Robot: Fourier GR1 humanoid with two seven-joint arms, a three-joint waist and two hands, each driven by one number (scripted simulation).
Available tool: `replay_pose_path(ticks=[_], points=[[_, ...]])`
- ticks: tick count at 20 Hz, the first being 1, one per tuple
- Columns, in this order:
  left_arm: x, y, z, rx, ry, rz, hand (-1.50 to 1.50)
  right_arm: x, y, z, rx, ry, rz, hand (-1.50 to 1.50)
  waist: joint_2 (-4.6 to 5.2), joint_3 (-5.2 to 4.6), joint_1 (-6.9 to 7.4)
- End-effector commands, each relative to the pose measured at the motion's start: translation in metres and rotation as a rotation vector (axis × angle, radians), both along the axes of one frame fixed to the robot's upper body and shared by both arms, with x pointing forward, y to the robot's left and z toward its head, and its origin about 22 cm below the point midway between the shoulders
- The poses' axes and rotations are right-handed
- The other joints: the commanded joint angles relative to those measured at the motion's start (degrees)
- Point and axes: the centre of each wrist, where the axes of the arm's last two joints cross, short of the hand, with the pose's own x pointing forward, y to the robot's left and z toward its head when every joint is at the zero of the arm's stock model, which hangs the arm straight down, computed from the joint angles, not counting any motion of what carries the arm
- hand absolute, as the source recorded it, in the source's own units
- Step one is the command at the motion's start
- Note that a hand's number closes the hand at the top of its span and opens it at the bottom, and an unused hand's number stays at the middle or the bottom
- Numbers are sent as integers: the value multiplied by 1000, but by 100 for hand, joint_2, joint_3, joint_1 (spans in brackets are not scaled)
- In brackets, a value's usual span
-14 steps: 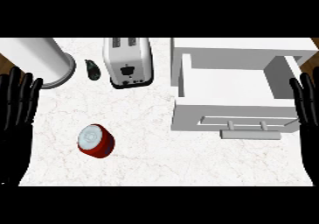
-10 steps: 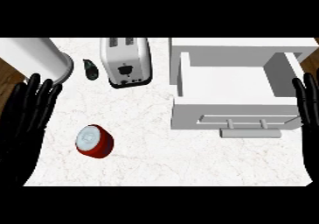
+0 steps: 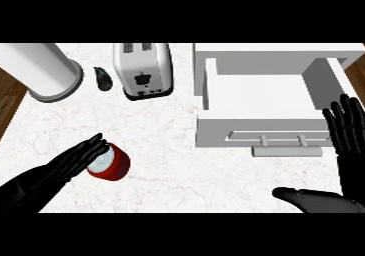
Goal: Pick up the can, place it into the drawer and close the drawer
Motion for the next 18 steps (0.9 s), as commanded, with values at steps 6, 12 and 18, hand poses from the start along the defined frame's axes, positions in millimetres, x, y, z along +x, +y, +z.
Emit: replay_pose_path(ticks=[6, 12, 18], points=[[-8, 52, 15, 17, 80, -41, -150, -19, -19, -3, 3, 56, -32, -150, -5, 9, 20], [-17, 60, 24, 5, 111, -8, -150, -9, -28, -22, 0, 63, -27, -150, -4, 10, 47], [18, 51, 0, 39, 131, 35, -150, -41, -25, -21, -3, 65, -38, -150, -2, 8, -7]])
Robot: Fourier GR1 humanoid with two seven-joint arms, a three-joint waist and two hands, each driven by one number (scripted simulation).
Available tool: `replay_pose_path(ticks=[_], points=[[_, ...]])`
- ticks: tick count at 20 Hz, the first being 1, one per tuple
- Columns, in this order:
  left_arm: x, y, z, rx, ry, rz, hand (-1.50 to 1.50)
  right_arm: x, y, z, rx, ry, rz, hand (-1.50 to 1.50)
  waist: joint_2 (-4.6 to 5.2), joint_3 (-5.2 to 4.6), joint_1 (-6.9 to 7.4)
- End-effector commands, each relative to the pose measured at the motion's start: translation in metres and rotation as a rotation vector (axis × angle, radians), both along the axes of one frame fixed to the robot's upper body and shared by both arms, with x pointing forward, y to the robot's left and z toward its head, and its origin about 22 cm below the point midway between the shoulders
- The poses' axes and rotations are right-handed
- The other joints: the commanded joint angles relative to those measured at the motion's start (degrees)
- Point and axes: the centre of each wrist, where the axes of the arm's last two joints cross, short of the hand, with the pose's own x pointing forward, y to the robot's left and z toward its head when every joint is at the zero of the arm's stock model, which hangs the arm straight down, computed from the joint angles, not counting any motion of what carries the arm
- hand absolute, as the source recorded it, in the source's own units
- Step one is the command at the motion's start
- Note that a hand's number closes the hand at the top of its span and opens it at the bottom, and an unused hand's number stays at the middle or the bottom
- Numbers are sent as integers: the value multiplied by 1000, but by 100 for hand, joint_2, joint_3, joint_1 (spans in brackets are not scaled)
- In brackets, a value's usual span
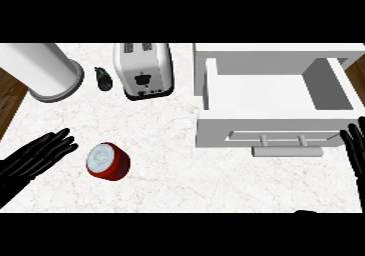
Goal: Pick up the can, place it into the drawer and close the drawer
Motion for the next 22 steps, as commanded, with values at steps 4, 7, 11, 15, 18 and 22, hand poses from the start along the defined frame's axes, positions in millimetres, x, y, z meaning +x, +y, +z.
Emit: replay_pose_path(ticks=[4, 7, 11, 15, 18, 22], points=[[0, 0, -31, 6, 20, 10, -150, -7, -8, -13, -4, 6, -1, -150, -1, -1, 13], [8, -13, -25, 20, 25, -4, -150, 1, 9, -23, -8, -10, 2, -150, 0, 0, 18], [34, -6, -53, 11, 28, -4, -150, -13, -4, -12, -28, 2, -10, -150, 3, -2, -12], [34, -17, -60, 46, 21, 29, -150, -1, 0, -2, -32, -9, 1, -150, 3, -2, 2], [33, -18, -78, 41, 26, 30, -150, -1, -25, -3, 3, -1, -3, -150, 3, -2, 2], [38, 12, -92, 56, 44, 49, -150, -3, -23, -7, -8, -6, -1, -150, 4, -2, 1]])
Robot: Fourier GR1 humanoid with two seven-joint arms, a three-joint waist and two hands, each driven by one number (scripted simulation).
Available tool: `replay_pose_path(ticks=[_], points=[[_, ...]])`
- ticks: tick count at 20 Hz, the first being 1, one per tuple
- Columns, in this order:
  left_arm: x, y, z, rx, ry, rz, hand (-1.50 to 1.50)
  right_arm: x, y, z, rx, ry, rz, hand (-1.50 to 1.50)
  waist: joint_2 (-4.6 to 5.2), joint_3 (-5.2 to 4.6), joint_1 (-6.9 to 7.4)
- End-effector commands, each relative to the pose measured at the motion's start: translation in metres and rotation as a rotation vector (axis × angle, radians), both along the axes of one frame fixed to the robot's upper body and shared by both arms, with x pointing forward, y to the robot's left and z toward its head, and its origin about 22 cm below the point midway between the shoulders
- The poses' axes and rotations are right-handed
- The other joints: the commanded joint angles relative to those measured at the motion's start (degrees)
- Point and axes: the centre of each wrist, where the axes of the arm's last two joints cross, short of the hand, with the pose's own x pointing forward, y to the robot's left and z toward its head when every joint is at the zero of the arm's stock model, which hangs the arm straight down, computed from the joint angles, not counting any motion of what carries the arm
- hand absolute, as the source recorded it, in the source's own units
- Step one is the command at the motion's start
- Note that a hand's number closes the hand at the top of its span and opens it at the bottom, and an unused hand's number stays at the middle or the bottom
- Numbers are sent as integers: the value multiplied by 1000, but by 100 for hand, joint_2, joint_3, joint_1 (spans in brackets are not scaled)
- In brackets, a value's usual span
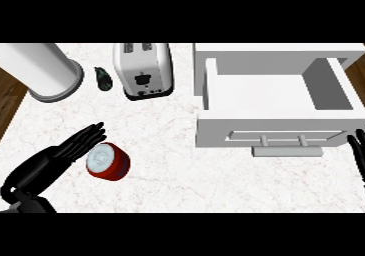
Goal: Pick up the can, place it into the drawer and close the drawer
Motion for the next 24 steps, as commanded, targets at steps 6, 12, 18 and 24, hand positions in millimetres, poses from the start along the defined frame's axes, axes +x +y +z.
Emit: replay_pose_path(ticks=[6, 12, 18, 24], points=[[6, 26, -30, 13, 0, 48, -150, 16, -15, -4, 1, 0, 0, -150, 1, 1, 15], [26, 33, -55, 27, 5, 47, -150, -17, -2, -3, 23, -9, 8, -150, 0, 0, -19], [22, 40, -84, 42, 12, 54, -150, 16, 4, -18, -2, -18, 3, -150, 7, -1, -2], [20, 39, -107, 64, 47, 55, -150, 0, -6, -11, 16, -13, -13, -150, 4, -1, -18]])
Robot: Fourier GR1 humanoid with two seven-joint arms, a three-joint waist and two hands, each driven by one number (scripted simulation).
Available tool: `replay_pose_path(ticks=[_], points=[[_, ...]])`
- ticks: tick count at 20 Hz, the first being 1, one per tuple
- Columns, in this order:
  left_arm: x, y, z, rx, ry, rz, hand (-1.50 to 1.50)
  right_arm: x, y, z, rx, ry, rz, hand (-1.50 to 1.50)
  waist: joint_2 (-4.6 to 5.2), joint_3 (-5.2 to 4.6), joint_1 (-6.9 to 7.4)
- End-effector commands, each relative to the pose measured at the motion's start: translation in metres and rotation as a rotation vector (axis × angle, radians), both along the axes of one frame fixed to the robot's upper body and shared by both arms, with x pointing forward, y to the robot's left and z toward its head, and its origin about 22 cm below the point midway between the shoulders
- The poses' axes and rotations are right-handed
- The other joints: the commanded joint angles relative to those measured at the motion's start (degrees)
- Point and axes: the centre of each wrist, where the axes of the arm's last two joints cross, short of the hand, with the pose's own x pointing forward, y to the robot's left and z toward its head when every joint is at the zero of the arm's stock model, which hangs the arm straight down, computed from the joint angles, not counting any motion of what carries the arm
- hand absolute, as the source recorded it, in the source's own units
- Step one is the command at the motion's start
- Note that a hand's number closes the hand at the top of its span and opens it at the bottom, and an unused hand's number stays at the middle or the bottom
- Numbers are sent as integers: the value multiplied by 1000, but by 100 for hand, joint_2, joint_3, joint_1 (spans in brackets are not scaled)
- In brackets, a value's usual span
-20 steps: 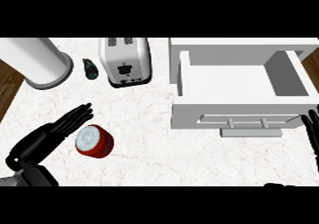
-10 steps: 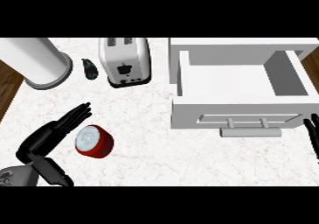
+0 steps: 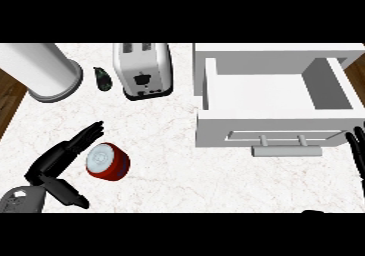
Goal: Pick up the can, place it into the drawer and close the drawer
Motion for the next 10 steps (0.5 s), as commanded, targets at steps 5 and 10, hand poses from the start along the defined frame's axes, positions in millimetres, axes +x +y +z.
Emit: replay_pose_path(ticks=[5, 10], points=[[12, 8, -18, -66, -3, -34, -150, 10, -5, -2, 7, -5, -7, -150, 7, 0, -14], [17, -6, -33, -32, 21, -32, -150, -8, 5, 0, -14, 2, 9, -150, 3, 0, -26]])
